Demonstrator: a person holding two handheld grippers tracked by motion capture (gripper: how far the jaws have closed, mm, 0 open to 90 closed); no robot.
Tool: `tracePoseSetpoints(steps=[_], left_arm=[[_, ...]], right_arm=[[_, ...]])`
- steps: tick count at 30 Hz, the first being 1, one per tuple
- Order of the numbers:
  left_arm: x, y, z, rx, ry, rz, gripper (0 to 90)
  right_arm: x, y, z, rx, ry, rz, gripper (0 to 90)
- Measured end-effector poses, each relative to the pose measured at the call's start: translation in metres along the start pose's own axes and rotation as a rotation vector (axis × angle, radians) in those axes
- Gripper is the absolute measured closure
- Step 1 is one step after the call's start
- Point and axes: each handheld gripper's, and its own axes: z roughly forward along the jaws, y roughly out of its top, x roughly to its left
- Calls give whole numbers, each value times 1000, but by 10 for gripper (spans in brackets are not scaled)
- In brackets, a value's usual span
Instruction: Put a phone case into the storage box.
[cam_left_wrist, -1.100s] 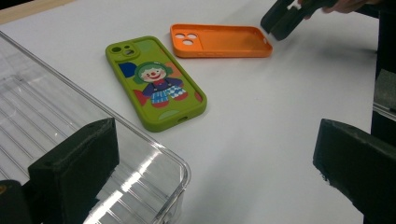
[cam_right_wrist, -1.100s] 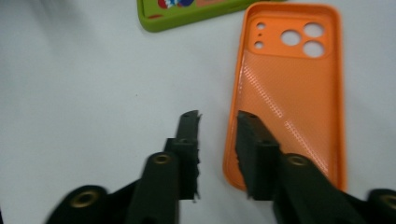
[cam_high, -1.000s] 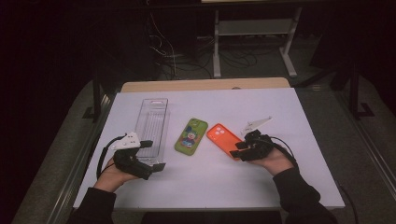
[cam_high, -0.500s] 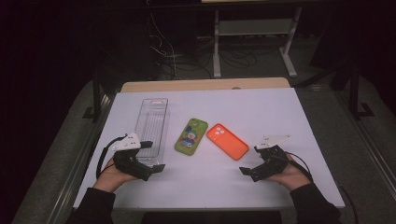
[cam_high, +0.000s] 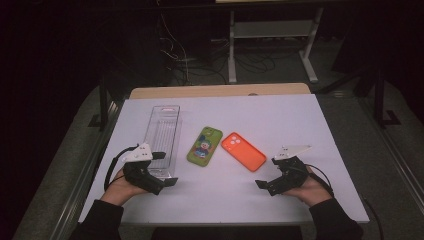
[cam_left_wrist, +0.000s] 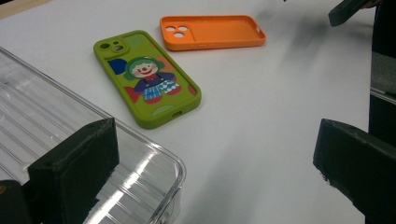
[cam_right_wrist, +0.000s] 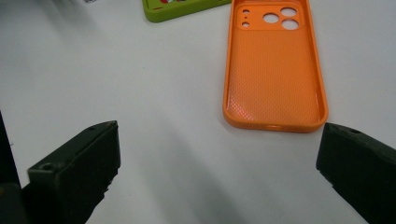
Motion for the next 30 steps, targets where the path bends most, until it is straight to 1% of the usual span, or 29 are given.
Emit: tracePoseSetpoints(steps=[1,2,3,7,8,12,13,14,16,17,18,20,21,25,27,30], left_arm=[[1,0,0,0,3,1,0],[1,0,0,4,3,0,0],[1,0,2,-3,2,-1,0],[1,0,2,-2,4,-1,0],[1,0,1,2,4,5,0],[2,0,1,-7,4,-3,0],[2,0,0,-8,4,-2,0],[2,0,0,-6,3,2,0],[2,0,0,-8,3,1,0],[2,0,1,-11,3,-2,0],[3,0,1,-8,4,0,0],[3,0,1,-9,5,-8,0],[3,0,1,-14,5,-7,0],[3,1,1,-11,2,-3,0],[3,1,1,-11,2,-3,0],[3,1,0,-14,0,-7,0]], right_arm=[[0,1,0,6,0,4,0],[0,2,0,15,-5,-3,0],[0,4,1,27,-8,5,0],[-1,8,0,38,-19,15,0],[-2,12,-1,45,-23,29,0],[-4,17,0,46,-27,29,0],[-4,20,0,53,-29,30,0],[-4,24,0,49,-39,23,0],[-5,26,0,49,-37,27,0],[-7,30,-1,38,-36,21,0],[-7,30,-1,38,-36,21,0],[-8,35,-2,21,-40,23,9],[-9,40,-2,7,-37,25,21],[-11,47,0,2,-34,24,46],[-12,53,4,-3,-38,18,36],[-12,57,8,4,-40,21,22]])
